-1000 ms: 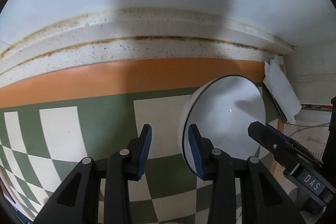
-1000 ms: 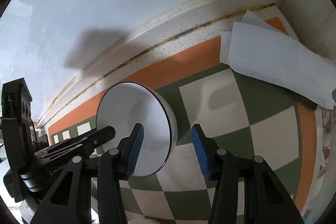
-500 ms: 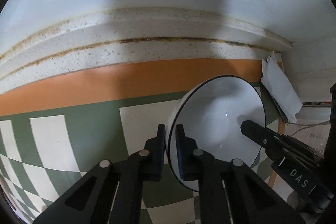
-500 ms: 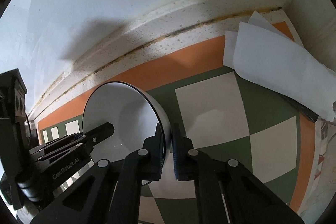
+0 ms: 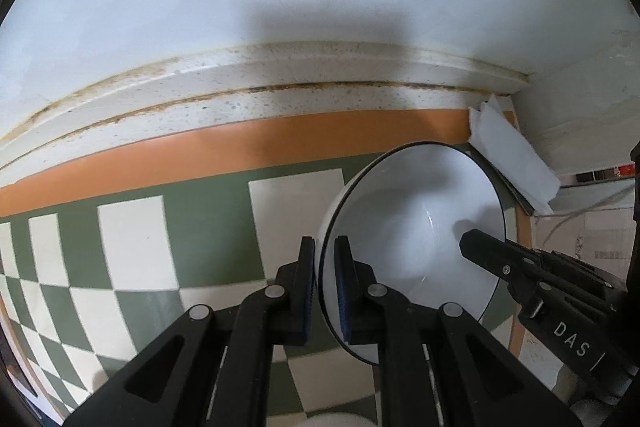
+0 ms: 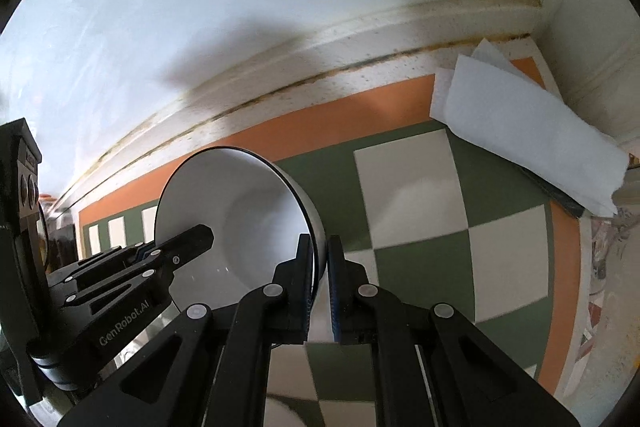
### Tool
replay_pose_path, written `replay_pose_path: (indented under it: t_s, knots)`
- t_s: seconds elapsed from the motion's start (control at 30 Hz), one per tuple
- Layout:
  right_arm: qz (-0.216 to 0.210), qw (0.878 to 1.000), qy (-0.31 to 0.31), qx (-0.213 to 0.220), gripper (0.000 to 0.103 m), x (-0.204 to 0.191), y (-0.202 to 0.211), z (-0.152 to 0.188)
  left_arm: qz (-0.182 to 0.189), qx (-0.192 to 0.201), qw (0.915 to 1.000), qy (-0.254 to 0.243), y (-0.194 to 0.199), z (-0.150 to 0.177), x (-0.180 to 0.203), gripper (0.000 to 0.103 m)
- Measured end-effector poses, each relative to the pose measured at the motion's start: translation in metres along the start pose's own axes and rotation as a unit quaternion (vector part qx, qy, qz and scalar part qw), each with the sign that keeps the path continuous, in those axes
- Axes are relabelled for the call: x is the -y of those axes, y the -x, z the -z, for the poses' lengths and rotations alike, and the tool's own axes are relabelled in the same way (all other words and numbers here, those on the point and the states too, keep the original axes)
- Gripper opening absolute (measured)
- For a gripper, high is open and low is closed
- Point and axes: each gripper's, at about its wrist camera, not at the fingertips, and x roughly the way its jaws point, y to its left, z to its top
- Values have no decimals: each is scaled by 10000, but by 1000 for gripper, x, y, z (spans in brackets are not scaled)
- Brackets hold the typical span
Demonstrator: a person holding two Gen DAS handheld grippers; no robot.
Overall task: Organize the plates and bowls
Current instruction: 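Open both tools, move to the black-rimmed bowl and grasp its rim, then carry the black-rimmed bowl and lower it onto the bowl stack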
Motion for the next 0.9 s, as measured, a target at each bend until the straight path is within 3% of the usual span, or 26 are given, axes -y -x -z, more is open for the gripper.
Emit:
replay_pose_path:
  t_s: [0.23, 0.53, 0.9]
  knots:
    - [-62, 9997, 178, 164, 9, -20, 42, 34, -21, 201, 9997, -159, 44, 35, 1, 8]
    - [-167, 9991, 285, 273, 9, -43, 85, 103, -42, 277, 9989, -387, 88, 98, -4, 8]
    - [-247, 9994, 245, 70, 9, -56, 91, 199, 29, 69, 9990, -449, 93, 166, -16, 8]
